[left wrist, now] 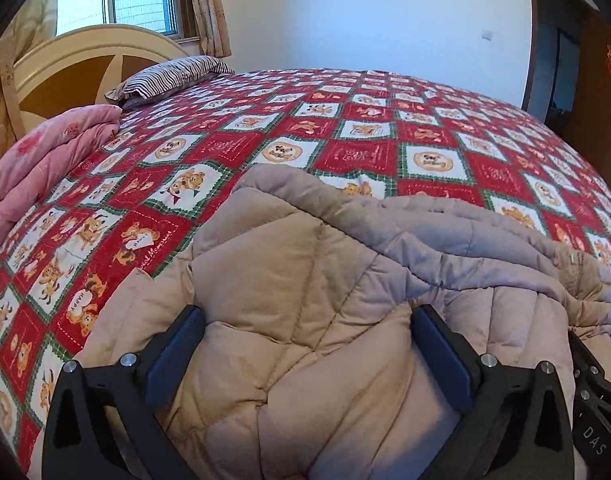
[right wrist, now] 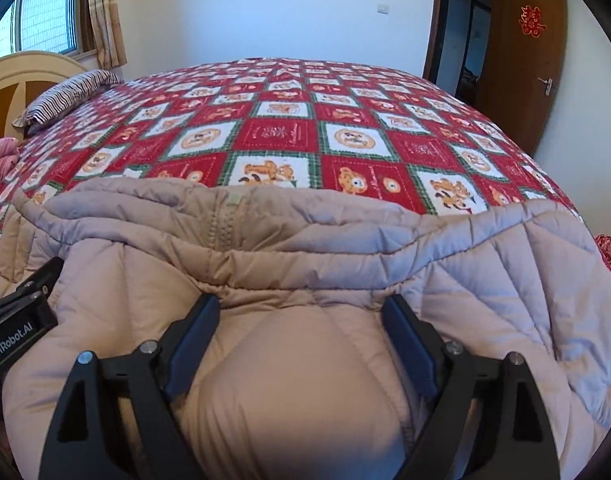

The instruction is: Fold large clothes

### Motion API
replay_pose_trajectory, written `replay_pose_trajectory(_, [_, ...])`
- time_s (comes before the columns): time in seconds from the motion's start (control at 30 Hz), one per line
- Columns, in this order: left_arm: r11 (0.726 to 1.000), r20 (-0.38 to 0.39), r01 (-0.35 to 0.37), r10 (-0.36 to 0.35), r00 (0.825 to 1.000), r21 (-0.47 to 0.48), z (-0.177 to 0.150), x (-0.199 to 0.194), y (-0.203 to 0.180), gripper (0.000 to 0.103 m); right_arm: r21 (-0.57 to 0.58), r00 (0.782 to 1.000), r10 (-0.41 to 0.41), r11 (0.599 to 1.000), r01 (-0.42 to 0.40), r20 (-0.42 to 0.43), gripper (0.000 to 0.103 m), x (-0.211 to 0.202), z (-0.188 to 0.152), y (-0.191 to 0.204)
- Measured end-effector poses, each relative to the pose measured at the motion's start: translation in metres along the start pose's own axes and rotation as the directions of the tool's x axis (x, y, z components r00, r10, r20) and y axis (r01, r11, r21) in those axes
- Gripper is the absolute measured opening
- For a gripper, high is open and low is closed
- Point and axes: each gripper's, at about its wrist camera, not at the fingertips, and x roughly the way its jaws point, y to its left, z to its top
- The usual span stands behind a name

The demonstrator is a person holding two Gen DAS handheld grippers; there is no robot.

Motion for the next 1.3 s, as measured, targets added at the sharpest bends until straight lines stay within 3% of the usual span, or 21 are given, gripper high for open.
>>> replay_pose_trajectory(0.7, [1.000, -0.005, -0.012, 0.012, 1.000, 0.007, -0.001, 0.002, -0.002, 0.102, -0.044, 0.998, -0.058, 0.997, 0.056, -0.037, 0.090, 0.010, 0.000, 0.008])
replay_pose_trajectory(0.87, [0.998, -0.081, 0.019, -0.015, 0.997, 0.055, 0.008, -0.011, 0.004, 0.102, -0.055, 0.997, -0.067, 0.996, 0.064, -0.049, 0.091, 0.014, 0.001, 0.008])
replay_pose_trajectory(0.97, [0.991, -0.011, 0.002, -0.001, 1.000, 0.133, 0.003, -0.055, 0.010, 0.102, -0.082, 0.994, -0.077, 0.994, 0.070, -0.084, 0.090, 0.010, 0.004, 0.010])
replay_pose_trajectory(1.03, [0.986, 0.089, -0.055, 0.041, 0.995, 0.160, -0.011, -0.086, 0.028, 0.102, -0.098, 0.992, -0.072, 0.993, 0.062, -0.107, 0.090, -0.008, 0.003, 0.010])
replay_pose_trajectory(1.1, [0.990, 0.103, -0.084, 0.073, 0.992, 0.109, -0.024, -0.092, 0.054, 0.102, -0.113, 0.996, -0.061, 0.992, 0.054, -0.067, 0.096, -0.039, -0.007, 0.012])
replay_pose_trajectory(1.17, [0.998, 0.025, -0.051, 0.050, 0.998, 0.023, -0.039, -0.078, 0.080, 0.102, -0.110, 0.995, -0.101, 0.989, 0.098, -0.014, 0.102, -0.064, -0.030, 0.013])
replay_pose_trajectory(1.23, [0.998, -0.094, -0.003, -0.003, 0.996, -0.057, -0.058, -0.052, 0.094, 0.102, -0.105, 0.993, -0.115, 0.988, 0.112, -0.025, 0.102, -0.065, -0.050, 0.017])
replay_pose_trajectory(1.3, [0.995, -0.075, 0.028, -0.035, 0.997, -0.094, -0.066, -0.050, 0.099, 0.102, -0.090, 0.994, -0.109, 0.990, 0.108, -0.006, 0.102, -0.061, -0.063, 0.018])
